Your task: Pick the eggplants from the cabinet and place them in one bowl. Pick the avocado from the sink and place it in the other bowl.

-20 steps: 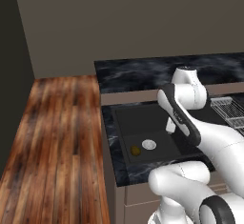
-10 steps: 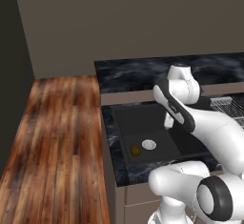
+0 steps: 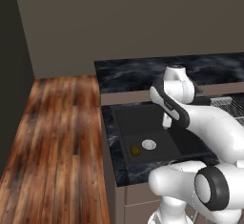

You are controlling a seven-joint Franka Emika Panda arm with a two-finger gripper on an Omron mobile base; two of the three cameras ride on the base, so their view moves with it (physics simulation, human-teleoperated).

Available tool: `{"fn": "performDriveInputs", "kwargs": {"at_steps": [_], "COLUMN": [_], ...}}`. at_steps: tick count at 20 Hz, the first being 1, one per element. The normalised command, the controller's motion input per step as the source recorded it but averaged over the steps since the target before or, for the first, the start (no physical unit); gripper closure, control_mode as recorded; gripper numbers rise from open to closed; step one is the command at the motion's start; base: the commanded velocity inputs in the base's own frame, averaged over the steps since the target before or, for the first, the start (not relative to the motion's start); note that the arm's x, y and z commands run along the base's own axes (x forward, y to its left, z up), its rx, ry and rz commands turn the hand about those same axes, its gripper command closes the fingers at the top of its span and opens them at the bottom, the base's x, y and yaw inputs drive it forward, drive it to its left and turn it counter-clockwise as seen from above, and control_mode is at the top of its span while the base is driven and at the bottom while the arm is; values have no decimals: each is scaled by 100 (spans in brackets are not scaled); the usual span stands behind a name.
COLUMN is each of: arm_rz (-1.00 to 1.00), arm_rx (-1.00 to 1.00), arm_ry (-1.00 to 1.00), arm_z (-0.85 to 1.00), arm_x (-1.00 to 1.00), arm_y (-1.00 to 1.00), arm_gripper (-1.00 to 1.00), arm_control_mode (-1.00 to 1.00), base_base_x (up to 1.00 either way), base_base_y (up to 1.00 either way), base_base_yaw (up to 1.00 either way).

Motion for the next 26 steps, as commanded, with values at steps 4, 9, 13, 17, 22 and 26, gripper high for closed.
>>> {"fn": "performDriveInputs", "kwargs": {"at_steps": [4,9,13,17,22,26], "arm_rz": [0,0,3,22,34,27], "arm_rx": [-5,-4,-2,0,0,0], "arm_ry": [0,0,0,0,1,0], "arm_z": [-10,-6,-16,-21,-19,-15], "arm_x": [24,32,35,16,2,1], "arm_y": [0,0,0,0,0,7], "arm_gripper": [-100,-100,-100,-100,-100,-100], "arm_control_mode": [-100,-100,-100,-100,-100,-100], "base_base_x": [0,0,0,0,0,0], "base_base_y": [0,0,0,0,0,0], "base_base_yaw": [0,0,0,0,0,0]}}
